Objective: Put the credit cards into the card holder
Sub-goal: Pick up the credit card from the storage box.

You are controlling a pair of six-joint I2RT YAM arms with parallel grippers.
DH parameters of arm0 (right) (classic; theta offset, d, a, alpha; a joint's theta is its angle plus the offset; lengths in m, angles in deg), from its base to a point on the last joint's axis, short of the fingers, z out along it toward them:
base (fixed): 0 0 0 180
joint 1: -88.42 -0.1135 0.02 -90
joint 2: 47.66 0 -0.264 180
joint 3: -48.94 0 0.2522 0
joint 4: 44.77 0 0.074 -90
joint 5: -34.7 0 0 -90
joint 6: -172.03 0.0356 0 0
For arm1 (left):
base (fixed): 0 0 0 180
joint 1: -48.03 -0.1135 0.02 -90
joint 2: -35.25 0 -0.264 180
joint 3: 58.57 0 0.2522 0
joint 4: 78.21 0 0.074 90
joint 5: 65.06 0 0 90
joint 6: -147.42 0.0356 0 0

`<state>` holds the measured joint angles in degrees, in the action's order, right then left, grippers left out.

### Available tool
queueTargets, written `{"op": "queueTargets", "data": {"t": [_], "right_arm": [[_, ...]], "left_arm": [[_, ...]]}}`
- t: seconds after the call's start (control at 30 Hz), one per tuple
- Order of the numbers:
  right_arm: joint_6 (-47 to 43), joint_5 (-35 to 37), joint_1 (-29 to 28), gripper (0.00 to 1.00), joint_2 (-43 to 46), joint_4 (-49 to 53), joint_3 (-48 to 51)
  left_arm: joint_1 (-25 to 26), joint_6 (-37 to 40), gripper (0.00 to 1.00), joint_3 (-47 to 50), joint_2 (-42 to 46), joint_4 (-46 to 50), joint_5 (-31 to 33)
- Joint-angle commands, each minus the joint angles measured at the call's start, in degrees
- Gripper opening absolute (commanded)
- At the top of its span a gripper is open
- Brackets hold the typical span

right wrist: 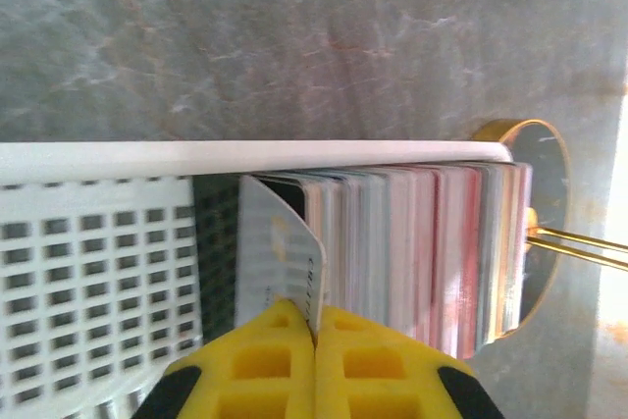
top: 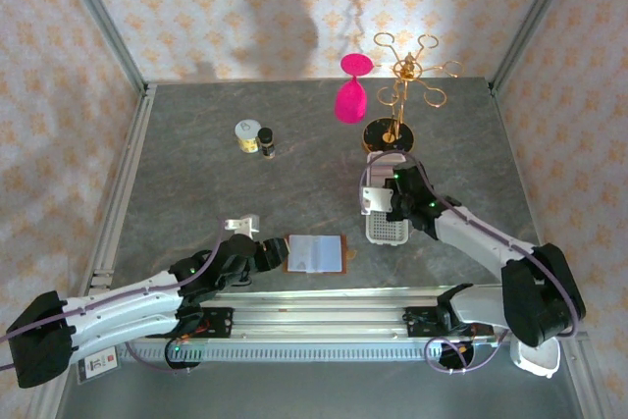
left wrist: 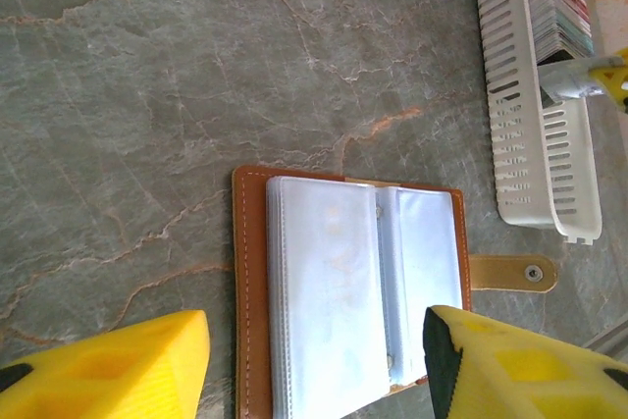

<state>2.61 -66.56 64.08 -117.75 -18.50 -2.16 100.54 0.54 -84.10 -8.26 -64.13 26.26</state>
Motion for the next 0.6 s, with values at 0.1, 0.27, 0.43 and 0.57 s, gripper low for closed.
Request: {"op": "queueTargets", "data": {"t": [0.1, 0.27, 0.43, 0.57], "right_arm": [[12.36, -6.08, -1.08, 0.00, 11.87, 13.19, -3.00], [32.77, -6.51, -2.43, 0.00, 15.16, 15.26, -6.68], [48.52, -14.60, -3.78, 0.00, 17.84, 10.67, -8.94], [70.84, -15.50, -3.81, 0.00, 19.46, -0.43, -5.45]], "left_arm": [[0.05, 3.43, 0.68, -2.22, 0.65, 1.34, 5.04], [0.06, 5.56, 0.70, -3.89, -1.42, 2.22, 4.22], [0.05, 5.91, 0.69, -8.82, -7.62, 6.10, 1.58], [0.19, 5.85, 0.68, -12.05, -13.77, 7.38, -2.11]]}}
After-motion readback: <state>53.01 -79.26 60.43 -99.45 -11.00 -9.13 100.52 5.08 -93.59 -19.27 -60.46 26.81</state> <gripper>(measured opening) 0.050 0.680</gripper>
